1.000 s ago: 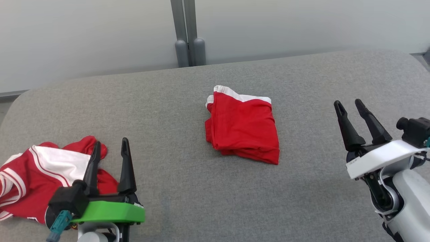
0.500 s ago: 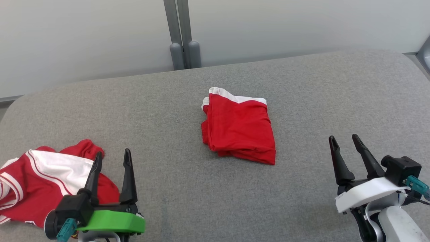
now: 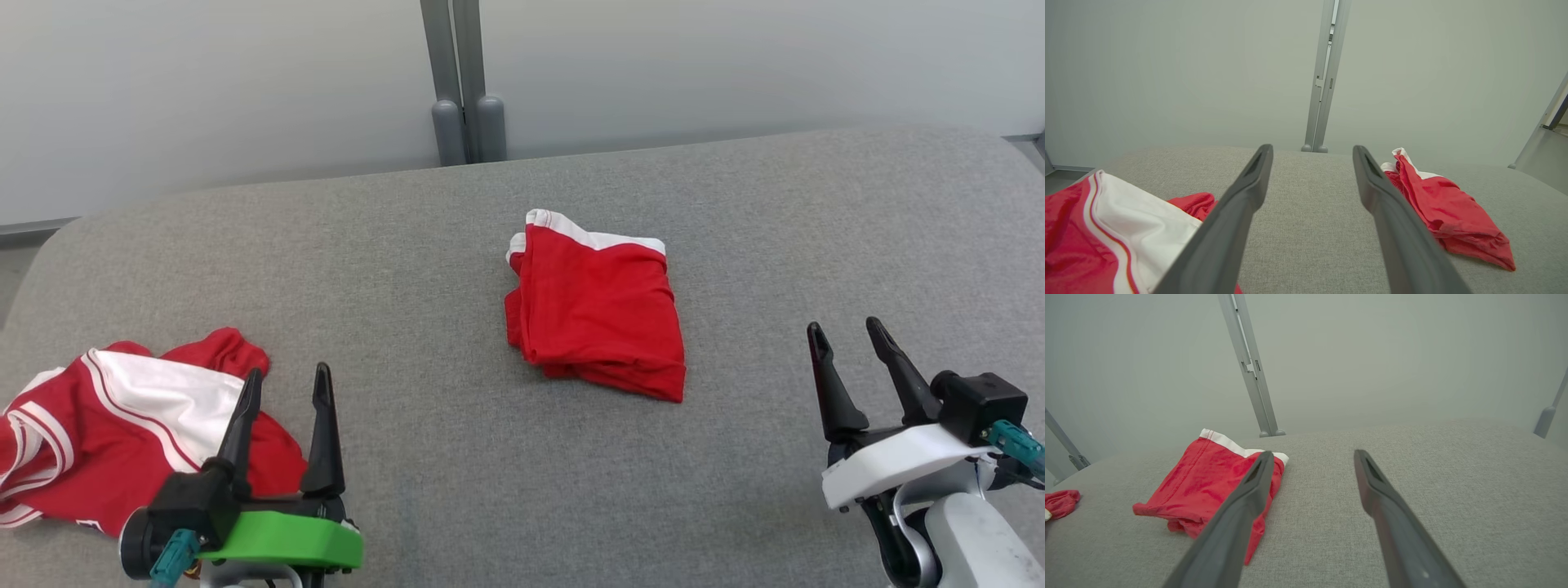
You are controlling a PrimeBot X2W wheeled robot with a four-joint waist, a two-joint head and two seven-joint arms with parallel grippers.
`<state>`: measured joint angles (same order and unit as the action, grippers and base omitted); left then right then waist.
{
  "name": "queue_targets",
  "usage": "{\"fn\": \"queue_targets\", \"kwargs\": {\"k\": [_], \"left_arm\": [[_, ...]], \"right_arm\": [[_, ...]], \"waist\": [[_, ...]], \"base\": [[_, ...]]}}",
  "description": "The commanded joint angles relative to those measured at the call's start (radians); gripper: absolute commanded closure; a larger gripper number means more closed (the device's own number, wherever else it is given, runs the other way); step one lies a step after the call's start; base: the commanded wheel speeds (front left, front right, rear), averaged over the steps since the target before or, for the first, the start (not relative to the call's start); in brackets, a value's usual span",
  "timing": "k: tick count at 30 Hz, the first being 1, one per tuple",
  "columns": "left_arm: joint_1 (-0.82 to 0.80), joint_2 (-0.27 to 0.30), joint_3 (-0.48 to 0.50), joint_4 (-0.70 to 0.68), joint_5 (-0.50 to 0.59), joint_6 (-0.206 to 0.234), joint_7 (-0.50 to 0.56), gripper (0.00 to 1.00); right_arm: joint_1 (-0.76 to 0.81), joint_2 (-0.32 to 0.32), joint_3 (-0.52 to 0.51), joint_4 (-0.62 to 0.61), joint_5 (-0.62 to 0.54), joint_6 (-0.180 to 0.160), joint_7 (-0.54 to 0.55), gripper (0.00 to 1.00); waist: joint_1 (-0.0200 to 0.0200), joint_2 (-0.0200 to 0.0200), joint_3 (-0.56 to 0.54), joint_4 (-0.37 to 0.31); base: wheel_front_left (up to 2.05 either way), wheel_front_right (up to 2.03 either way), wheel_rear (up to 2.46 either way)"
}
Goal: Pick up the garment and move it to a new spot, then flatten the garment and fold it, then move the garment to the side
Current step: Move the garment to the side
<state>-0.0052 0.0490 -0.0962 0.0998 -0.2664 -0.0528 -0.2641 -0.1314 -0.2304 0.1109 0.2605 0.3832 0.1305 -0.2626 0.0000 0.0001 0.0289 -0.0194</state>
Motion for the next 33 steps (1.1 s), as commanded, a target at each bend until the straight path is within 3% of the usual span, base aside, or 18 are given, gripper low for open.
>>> {"fn": "queue_targets", "kwargs": {"k": [1,9,21,27,33], "left_arm": [[-0.003,0.003,-0.003,0.001,-0.007,0.000,0.000,0.00],[-0.042,0.003,-0.034,-0.005,-0.014,-0.006,0.000,0.00],[-0.095,0.003,-0.075,-0.004,-0.031,0.007,0.000,0.00],[-0.112,0.003,-0.091,-0.008,-0.041,0.008,0.000,0.00],[-0.112,0.003,-0.092,-0.004,-0.048,0.013,0.000,0.00]], "right_arm": [[-0.028,0.000,-0.005,0.012,-0.008,0.000,-0.003,0.00],[-0.212,0.012,0.032,0.170,0.064,0.000,0.087,0.00],[-0.465,-0.039,0.092,0.499,0.180,0.000,0.316,0.00],[-0.516,-0.044,0.116,0.624,0.258,0.000,0.415,0.00],[-0.523,-0.026,0.144,0.721,0.286,0.000,0.433,0.00]], "waist": [[0.0000,-0.0001,0.004,0.012],[0.0000,-0.0001,0.052,0.090],[0.0000,-0.0001,0.134,0.239],[0.0000,-0.0001,0.154,0.289],[0.0000,-0.0001,0.152,0.305]], "base": [[0.00,0.00,0.00],[0.00,0.00,0.00],[0.00,0.00,0.00],[0.00,0.00,0.00],[0.00,0.00,0.00]]}}
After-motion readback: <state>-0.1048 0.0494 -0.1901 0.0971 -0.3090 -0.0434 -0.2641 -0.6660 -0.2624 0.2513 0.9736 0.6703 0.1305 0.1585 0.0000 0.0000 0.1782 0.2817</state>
